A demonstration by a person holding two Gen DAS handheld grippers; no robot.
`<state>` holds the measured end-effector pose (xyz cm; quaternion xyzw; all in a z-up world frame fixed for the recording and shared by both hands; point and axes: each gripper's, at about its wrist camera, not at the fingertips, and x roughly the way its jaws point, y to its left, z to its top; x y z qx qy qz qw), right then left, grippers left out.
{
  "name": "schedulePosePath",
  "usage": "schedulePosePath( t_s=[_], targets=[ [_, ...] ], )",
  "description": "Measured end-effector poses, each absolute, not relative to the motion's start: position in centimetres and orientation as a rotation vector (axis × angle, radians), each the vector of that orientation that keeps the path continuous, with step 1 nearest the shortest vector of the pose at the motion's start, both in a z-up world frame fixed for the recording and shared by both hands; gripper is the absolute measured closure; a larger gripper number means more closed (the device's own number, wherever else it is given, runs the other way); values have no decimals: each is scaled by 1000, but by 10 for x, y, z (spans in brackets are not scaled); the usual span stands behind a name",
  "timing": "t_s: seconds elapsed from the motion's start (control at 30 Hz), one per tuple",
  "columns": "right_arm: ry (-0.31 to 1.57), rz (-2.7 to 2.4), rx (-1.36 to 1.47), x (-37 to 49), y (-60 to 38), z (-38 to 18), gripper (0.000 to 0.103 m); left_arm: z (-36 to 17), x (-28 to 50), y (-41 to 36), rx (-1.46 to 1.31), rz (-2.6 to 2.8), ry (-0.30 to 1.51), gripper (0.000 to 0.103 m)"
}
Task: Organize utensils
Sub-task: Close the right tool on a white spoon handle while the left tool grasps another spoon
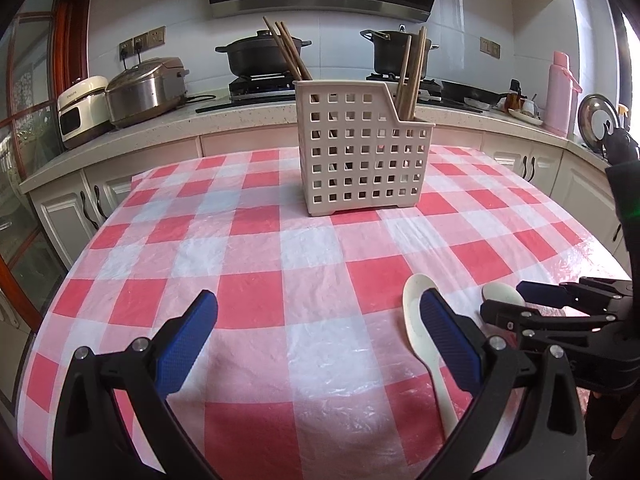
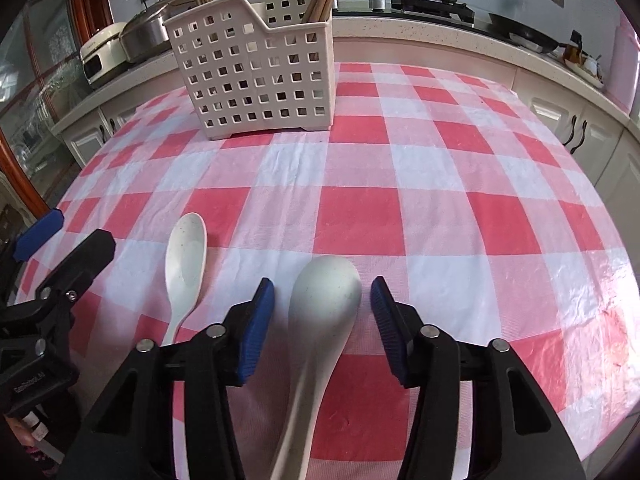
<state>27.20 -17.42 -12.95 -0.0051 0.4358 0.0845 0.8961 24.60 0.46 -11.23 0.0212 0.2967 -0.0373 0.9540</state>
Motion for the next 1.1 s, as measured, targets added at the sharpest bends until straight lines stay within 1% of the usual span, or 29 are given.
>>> schedulePosePath(
  t_s=[0.1, 0.27, 0.67, 0.77, 0.9, 0.97, 1.03, 1.1],
  targets=[
    [899, 156, -33, 272, -175, -130, 67, -114, 249, 3, 43, -75, 616, 5],
    [891, 166, -3, 270, -184, -130, 68, -115, 252, -4, 55, -86, 636, 5],
    [796, 181, 84, 261, -213, -112, 68, -125, 278, -40, 45, -154, 764, 6],
    [781, 183, 97, 260, -219, -110, 68, -129, 287, -49, 55, -166, 792, 12],
    [761, 193, 107, 258, -224, -108, 68, -135, 295, -57, 57, -176, 839, 25],
    [755, 200, 109, 257, -225, -108, 68, -139, 298, -60, 55, -187, 860, 34],
    [752, 208, 112, 256, -224, -108, 68, -142, 300, -63, 62, -195, 875, 49],
    [749, 211, 117, 256, -225, -108, 68, -143, 300, -64, 66, -196, 878, 55]
  ],
)
